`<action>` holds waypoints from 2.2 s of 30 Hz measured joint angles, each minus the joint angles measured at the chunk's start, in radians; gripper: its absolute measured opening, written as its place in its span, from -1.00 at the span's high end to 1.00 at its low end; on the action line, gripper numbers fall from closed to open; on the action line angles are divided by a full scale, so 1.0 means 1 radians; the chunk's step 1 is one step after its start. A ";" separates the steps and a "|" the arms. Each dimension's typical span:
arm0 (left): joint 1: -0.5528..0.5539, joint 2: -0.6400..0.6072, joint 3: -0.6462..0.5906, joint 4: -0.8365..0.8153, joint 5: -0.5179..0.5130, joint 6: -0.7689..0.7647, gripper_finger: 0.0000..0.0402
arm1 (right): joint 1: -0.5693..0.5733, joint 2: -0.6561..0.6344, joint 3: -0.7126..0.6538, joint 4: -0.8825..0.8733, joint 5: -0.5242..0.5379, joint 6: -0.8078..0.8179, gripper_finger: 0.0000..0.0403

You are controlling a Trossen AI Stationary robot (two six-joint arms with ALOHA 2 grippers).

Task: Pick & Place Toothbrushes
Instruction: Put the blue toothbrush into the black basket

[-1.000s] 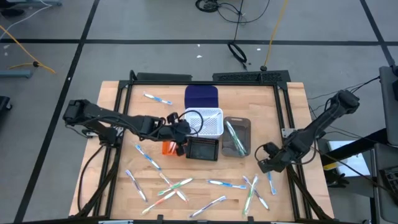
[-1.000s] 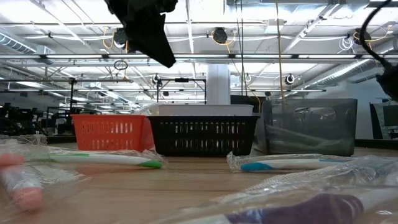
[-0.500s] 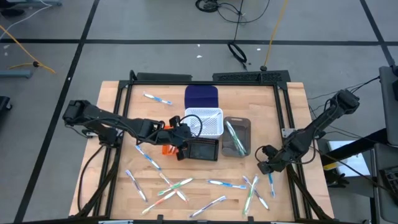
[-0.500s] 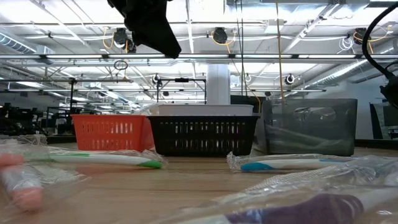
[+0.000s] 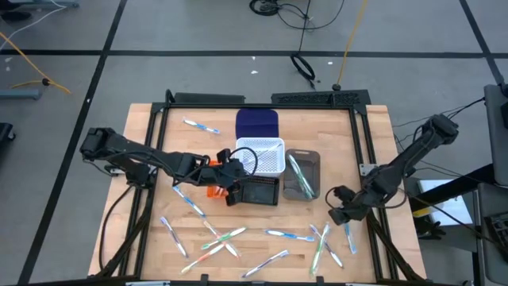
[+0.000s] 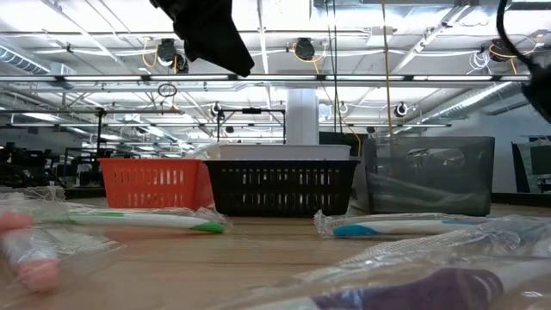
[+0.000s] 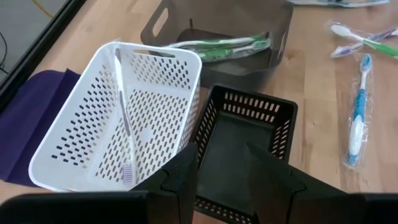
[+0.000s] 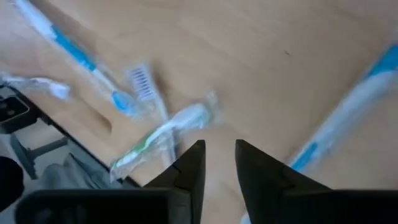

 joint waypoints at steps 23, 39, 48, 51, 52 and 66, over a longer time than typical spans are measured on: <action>-0.046 0.000 0.000 0.003 -0.001 -0.005 0.37 | 0.352 0.097 0.130 -0.326 0.193 0.273 0.97; -0.048 0.000 0.000 0.008 -0.001 -0.003 0.37 | 0.328 0.085 -0.018 -0.198 0.123 0.262 0.83; -0.048 0.000 0.000 0.010 -0.001 -0.004 0.37 | 0.324 0.082 -0.019 -0.171 0.114 0.247 0.22; -0.048 0.000 0.000 0.010 -0.001 -0.005 0.37 | 0.324 0.082 -0.019 -0.160 0.114 0.247 0.05; -0.048 0.000 0.000 0.010 -0.001 -0.005 0.37 | 0.324 0.082 -0.019 -0.158 0.115 0.247 0.00; -0.048 0.000 0.000 0.010 -0.001 -0.008 0.37 | 0.311 0.156 -0.019 -0.028 0.193 0.281 -0.12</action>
